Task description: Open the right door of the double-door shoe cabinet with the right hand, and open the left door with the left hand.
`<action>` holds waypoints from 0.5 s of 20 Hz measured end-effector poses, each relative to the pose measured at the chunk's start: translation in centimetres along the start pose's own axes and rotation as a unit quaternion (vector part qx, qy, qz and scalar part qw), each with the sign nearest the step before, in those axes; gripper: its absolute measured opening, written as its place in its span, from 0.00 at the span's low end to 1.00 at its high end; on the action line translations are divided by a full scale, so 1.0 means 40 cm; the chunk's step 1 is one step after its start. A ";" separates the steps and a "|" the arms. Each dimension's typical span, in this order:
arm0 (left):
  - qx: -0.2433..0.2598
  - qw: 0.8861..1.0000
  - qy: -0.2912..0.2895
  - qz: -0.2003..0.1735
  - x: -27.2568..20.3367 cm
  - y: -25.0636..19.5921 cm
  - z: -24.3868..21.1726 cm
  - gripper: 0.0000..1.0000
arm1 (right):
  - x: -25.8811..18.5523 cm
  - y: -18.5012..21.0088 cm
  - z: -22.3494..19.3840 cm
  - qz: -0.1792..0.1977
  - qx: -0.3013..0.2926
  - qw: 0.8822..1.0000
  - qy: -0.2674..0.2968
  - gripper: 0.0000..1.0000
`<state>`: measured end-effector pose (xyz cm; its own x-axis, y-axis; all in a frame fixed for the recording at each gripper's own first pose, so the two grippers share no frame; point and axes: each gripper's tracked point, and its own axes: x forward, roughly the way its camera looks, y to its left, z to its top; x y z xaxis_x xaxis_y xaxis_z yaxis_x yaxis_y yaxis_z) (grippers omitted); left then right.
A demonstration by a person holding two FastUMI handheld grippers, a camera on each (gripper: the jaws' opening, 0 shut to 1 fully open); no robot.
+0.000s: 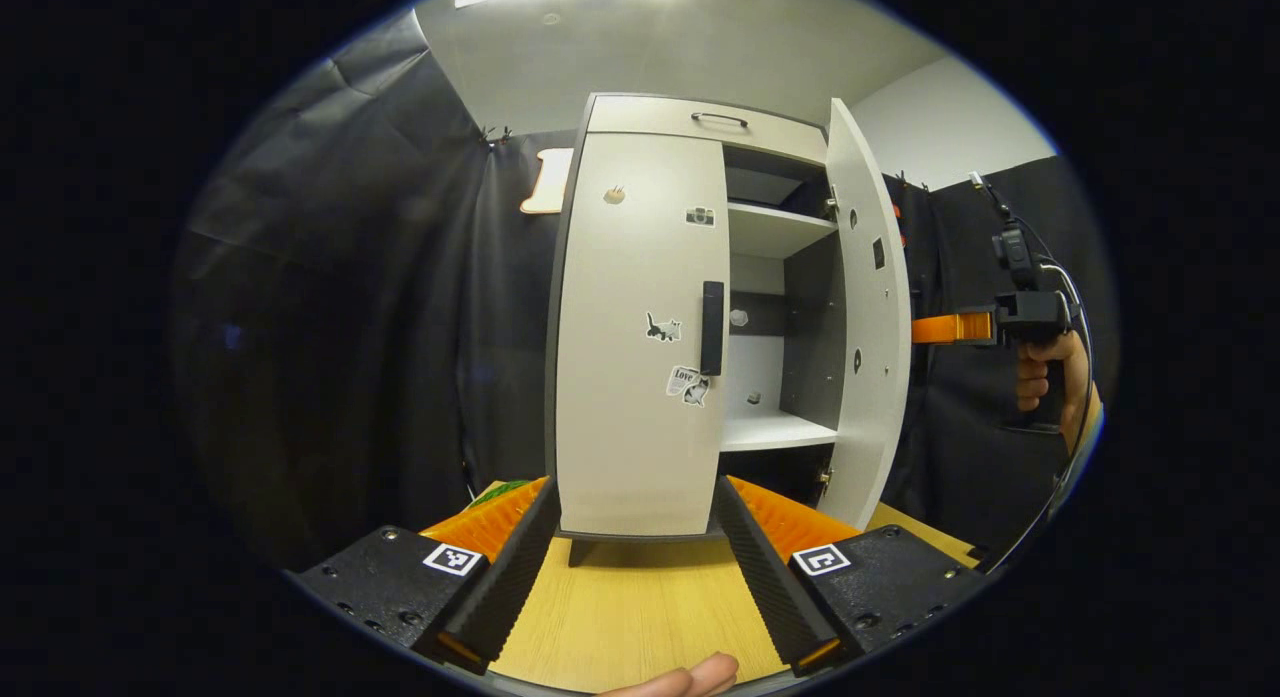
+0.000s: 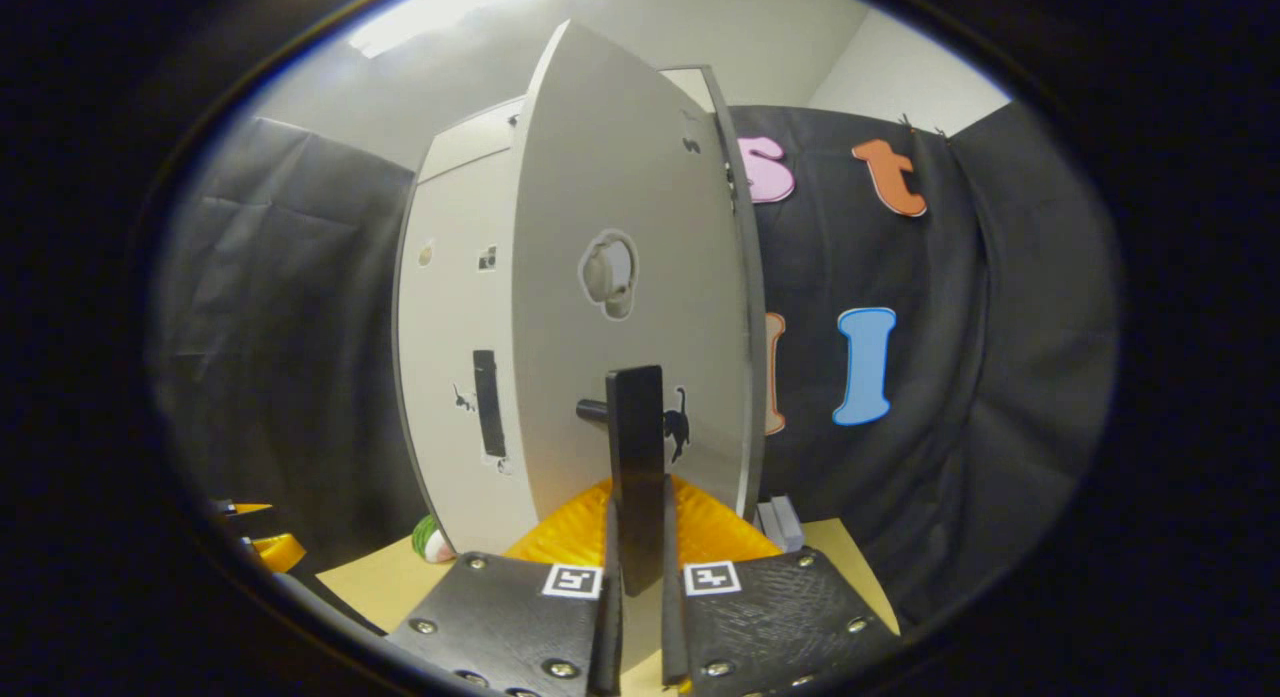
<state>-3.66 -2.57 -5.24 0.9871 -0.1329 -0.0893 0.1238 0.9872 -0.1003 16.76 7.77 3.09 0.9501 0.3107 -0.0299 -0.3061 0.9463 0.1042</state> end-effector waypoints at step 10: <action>0.012 1.000 0.011 -0.015 0.014 -0.054 -0.024 0.97 | -0.032 -0.168 0.016 -0.076 0.002 0.997 -0.024 0.05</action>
<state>-3.47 -4.88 -6.04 0.9805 -0.1639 -0.1083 0.1557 0.9846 -0.0797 17.65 0.94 3.08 0.9872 0.1592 0.0020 -0.1585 0.9816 0.1064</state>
